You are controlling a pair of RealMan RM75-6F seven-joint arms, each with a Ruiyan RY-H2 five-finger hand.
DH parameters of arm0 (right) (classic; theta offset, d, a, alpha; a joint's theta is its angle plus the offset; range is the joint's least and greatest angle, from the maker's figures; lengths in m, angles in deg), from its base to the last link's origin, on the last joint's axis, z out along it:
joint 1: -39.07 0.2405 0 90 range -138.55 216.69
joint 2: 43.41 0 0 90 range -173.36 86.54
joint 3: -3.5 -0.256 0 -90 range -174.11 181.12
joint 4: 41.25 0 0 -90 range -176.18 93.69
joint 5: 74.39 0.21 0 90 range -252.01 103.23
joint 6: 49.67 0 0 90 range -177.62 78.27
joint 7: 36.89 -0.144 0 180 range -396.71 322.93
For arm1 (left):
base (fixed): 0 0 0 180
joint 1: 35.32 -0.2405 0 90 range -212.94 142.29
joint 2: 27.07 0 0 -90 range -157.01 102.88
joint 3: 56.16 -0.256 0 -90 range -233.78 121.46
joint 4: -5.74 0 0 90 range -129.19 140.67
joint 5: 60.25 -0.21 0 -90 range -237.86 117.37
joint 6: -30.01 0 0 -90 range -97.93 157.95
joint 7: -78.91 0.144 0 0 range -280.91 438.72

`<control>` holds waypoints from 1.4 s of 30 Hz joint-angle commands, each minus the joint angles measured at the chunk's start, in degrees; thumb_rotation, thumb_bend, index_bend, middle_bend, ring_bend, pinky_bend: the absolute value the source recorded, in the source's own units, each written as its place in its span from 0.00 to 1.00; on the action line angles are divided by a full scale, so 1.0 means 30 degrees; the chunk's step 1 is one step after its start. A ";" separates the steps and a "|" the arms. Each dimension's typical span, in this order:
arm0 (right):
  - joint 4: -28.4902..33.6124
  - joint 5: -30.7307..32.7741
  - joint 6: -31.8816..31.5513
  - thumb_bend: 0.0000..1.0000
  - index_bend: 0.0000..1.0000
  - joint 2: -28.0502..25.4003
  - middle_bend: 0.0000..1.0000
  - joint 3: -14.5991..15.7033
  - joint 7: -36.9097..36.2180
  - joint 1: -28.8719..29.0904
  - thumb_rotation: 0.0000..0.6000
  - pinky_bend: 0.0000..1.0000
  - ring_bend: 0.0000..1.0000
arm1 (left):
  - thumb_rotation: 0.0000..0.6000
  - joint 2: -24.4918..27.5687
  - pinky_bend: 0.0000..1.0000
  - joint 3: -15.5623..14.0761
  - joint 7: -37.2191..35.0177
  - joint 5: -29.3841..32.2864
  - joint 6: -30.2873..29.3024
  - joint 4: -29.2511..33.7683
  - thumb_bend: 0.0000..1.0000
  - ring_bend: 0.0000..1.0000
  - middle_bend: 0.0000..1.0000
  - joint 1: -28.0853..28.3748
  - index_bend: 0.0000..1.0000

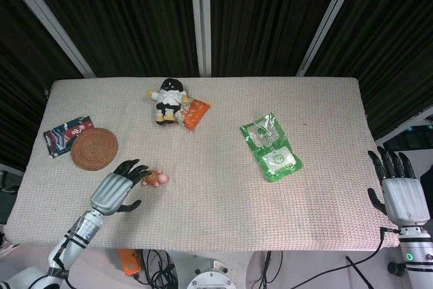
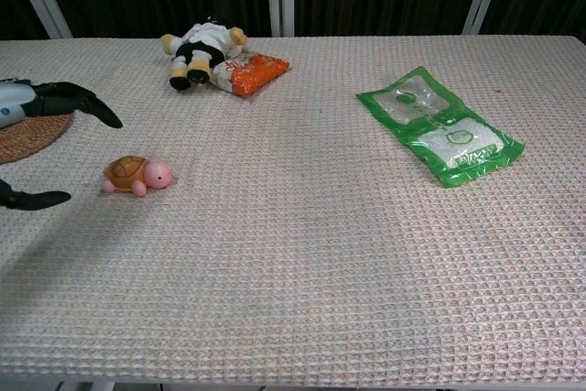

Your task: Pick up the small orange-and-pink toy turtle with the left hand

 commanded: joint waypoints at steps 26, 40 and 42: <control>-0.0007 0.0217 -0.0065 0.28 0.00 -0.0398 0.00 -0.0192 -0.0347 -0.0042 1.00 0.00 0.00 | 1.00 -0.3002 0.26 0.1098 0.4960 0.5383 0.2128 -0.2008 0.31 0.12 0.29 0.2660 0.32; -0.0019 0.0420 0.0298 0.28 0.00 -0.0293 0.00 -0.0149 -0.0178 0.0075 1.00 0.00 0.00 | 1.00 -0.4858 0.65 0.1058 0.5105 0.4845 0.0342 -0.4677 0.37 0.52 0.66 0.2612 0.64; 0.0000 0.0466 0.0364 0.28 0.00 -0.0295 0.00 -0.0140 -0.0170 0.0091 1.00 0.00 0.00 | 1.00 -0.4955 0.67 0.1025 0.5043 0.4802 0.0286 -0.4827 0.39 0.54 0.69 0.2618 0.67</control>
